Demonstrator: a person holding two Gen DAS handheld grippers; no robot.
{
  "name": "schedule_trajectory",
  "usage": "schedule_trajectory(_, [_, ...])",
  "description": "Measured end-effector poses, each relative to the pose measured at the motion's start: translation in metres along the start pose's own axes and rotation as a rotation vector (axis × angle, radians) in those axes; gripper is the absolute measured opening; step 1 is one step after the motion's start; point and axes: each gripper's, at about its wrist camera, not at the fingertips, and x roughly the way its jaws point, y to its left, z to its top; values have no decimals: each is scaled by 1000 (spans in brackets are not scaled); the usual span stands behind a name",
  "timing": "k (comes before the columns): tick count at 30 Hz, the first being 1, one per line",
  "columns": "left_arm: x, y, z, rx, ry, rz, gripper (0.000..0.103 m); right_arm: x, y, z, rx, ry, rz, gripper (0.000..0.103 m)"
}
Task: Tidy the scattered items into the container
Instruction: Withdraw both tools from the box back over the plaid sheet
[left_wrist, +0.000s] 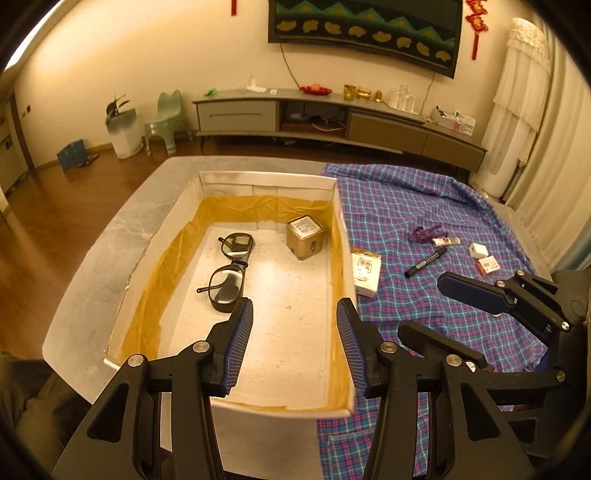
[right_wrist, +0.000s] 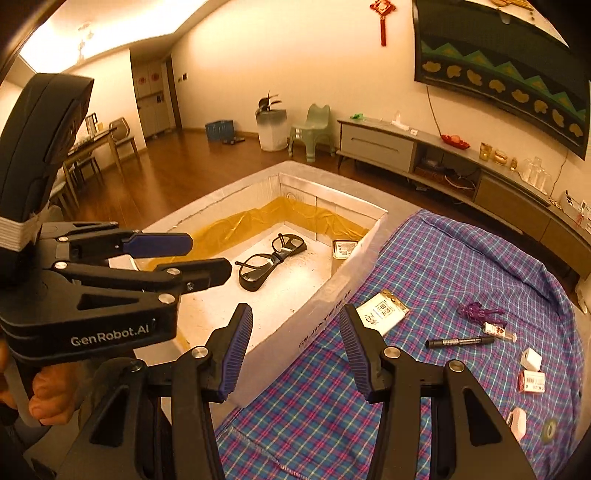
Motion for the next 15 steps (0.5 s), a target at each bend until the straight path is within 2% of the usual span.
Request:
schedule_trajectory(9, [-21,-30,-17,11,-58,-3,50,-44,-11,-33,35,-99,-11,51])
schedule_trajectory(15, [-26,-56,-32,24,-80,5,50,-58,-26,-54,64,-108,-11,51])
